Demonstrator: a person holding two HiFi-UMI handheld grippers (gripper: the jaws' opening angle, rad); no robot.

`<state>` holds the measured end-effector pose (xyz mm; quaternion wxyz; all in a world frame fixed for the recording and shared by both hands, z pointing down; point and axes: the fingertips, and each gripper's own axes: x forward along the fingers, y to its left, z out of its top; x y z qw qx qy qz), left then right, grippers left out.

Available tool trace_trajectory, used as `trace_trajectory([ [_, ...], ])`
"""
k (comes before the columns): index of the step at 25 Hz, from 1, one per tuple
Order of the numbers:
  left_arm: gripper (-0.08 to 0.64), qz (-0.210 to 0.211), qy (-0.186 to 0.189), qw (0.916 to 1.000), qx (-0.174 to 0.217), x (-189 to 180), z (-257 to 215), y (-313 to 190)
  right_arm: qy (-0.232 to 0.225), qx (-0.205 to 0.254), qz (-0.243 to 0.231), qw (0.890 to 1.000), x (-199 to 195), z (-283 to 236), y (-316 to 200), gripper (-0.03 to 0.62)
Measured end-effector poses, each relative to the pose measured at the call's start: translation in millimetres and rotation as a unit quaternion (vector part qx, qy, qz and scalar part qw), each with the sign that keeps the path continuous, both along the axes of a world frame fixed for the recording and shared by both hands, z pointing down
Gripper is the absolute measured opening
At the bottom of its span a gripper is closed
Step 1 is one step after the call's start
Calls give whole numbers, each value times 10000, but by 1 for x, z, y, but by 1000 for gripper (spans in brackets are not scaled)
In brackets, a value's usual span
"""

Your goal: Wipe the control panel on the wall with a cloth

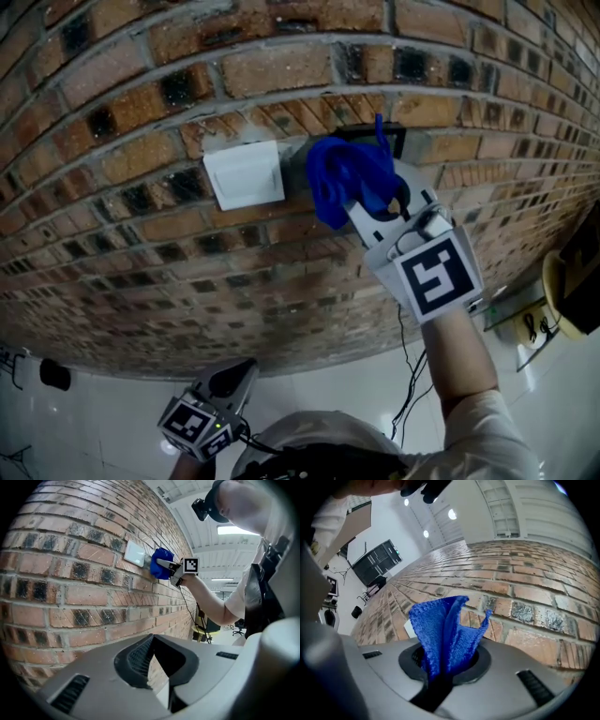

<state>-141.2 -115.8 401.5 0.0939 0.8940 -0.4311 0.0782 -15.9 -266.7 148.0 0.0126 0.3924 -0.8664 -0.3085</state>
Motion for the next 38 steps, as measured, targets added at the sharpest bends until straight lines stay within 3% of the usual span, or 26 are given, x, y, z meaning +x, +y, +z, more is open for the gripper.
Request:
trace_trajectory([
  [5,4,-85,4,10000,-29,-5,1,0,-233,-10,111,9997,16,-6,-4,89],
  [16,4,56,-145,9999,-75,18,-1,-7,-370,53,1024,9940,128,-4,-35,89],
  [21,5,-116,-202,9996,-135,30,-3,-9,-566,-128,812,9950,144,7,-43,89],
  [25,3,-483,-228,9983,-226,33,-4,-9,-672,-155,512,9963,147,21,-26,89],
  [31,3,-969,-387,9939,-363,31,4,-6,-802,-814,375,9927,162,97,-5,89],
  [38,4,-937,-479,9941,-280,40,8,20,-692,-2015,381,9763,168,210,70,89],
])
